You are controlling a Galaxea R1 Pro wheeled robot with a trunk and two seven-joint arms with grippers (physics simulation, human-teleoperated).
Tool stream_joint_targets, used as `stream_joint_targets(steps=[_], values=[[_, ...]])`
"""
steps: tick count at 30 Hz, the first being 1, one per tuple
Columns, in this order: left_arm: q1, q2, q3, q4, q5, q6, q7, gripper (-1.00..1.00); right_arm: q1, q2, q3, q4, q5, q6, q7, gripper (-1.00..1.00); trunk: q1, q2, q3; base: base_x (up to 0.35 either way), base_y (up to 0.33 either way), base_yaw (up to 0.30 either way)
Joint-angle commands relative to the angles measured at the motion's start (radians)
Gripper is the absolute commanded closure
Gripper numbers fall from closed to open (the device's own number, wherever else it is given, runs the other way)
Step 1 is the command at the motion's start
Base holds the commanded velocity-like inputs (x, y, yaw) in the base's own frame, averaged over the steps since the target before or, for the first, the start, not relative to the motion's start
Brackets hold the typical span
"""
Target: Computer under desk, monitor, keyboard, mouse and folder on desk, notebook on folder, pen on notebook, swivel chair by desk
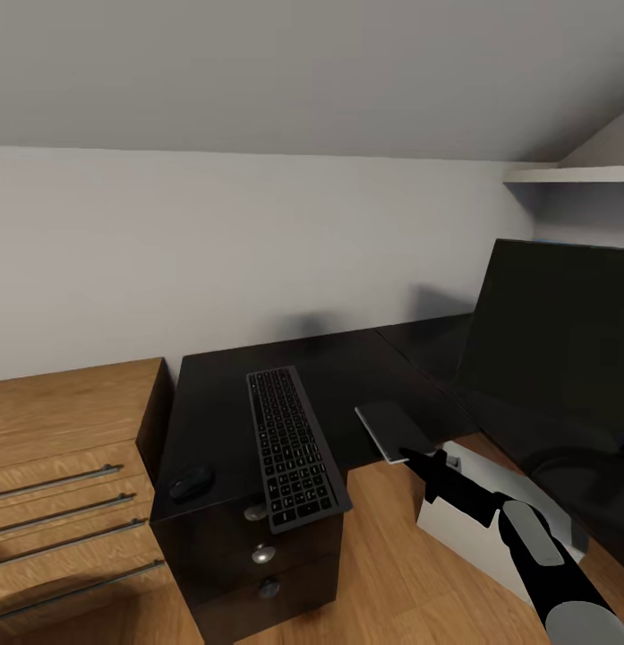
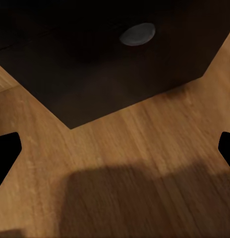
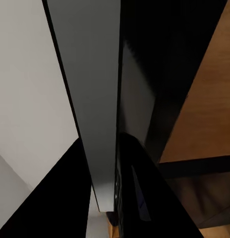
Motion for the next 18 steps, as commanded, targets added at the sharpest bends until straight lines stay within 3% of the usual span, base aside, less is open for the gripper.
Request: stream_joint_targets(steps=[1,9,18], values=[[-0.002,0.0,-0.008,0.0,0.009,-0.006,0.006,-1.0,0.0,0.0,0.0,0.003,0.07,-0.007,-0.024,1.0,0.004,-0.008,-0.004,0.0,0.0,0.0],[-0.002,0.0,-0.008,0.0,0.009,-0.005,0.006,-1.0,0.0,-0.001,0.0,0.002,0.07,-0.007,-0.024,1.0,0.035,-0.064,-0.029,0.0,0.0,0.0],[-0.002,0.001,-0.008,0.0,0.009,-0.006,0.006,-1.0,0.0,-0.001,0.0,0.002,0.07,-0.007,-0.024,1.0,0.035,-0.064,-0.029,0.0,0.0,0.0]])
